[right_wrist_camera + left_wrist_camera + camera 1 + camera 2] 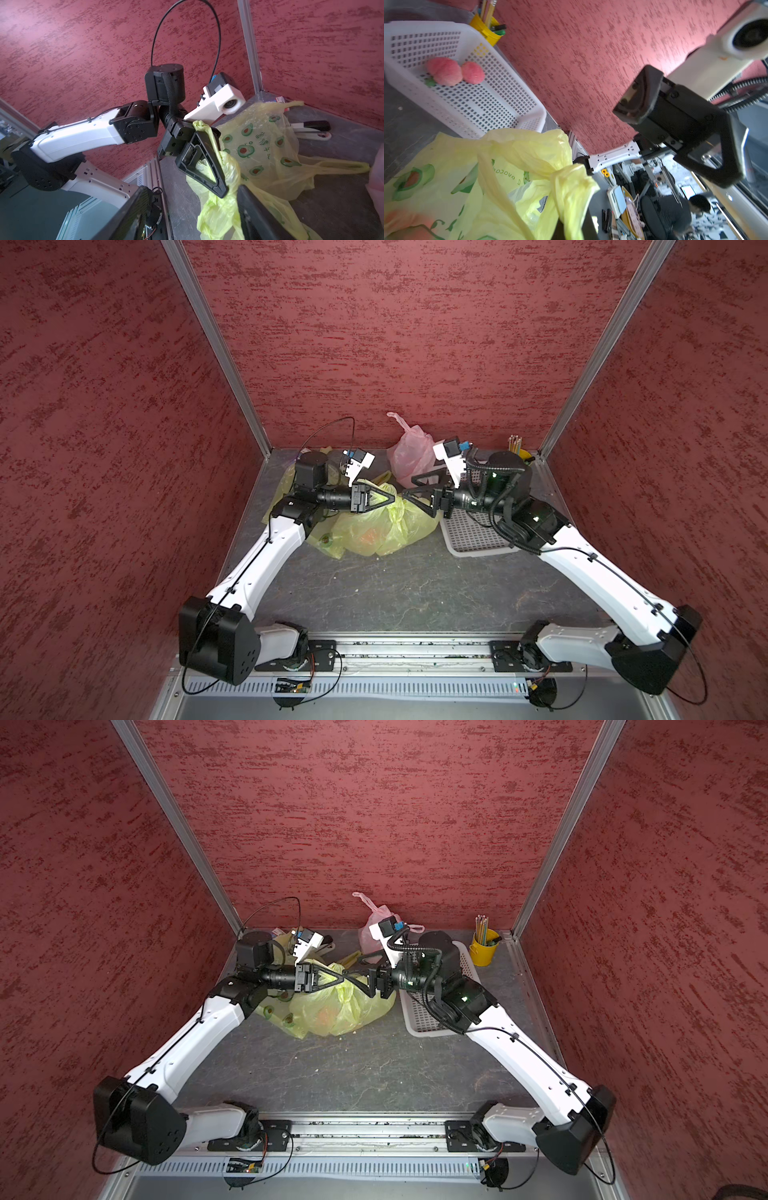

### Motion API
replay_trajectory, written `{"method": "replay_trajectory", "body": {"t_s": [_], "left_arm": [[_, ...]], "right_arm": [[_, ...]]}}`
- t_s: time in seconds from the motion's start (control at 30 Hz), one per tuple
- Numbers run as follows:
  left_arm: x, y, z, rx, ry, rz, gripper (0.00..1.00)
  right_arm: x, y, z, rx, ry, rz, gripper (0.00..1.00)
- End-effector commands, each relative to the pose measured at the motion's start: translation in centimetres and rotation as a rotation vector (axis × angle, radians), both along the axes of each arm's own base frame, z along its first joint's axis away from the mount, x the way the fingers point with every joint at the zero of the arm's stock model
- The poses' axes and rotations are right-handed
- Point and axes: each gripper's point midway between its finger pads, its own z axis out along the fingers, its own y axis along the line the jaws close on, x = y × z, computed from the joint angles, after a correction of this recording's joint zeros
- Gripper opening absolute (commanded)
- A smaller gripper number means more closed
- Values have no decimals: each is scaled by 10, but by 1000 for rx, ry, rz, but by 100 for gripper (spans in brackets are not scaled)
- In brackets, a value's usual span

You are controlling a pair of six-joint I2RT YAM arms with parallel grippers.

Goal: Place the peach into a plastic bag & tie a knot
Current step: Cross the plastic bag at the center of the board.

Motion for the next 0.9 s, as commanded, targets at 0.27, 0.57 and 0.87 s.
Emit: {"method": "replay_trajectory", "body": {"t_s": [0.27, 0.57, 0.87], "left_arm": [[-43, -1, 26, -55, -44, -165, 0], [-44, -6, 26, -59, -41, -187, 0], [-39, -9, 25, -47, -31, -159, 38]], "right_arm": [[-36, 22, -41, -50, 120, 348, 78], [-43, 24, -64, -59, 200, 385, 57], [-24, 26, -66, -77, 173, 275, 7]]}}
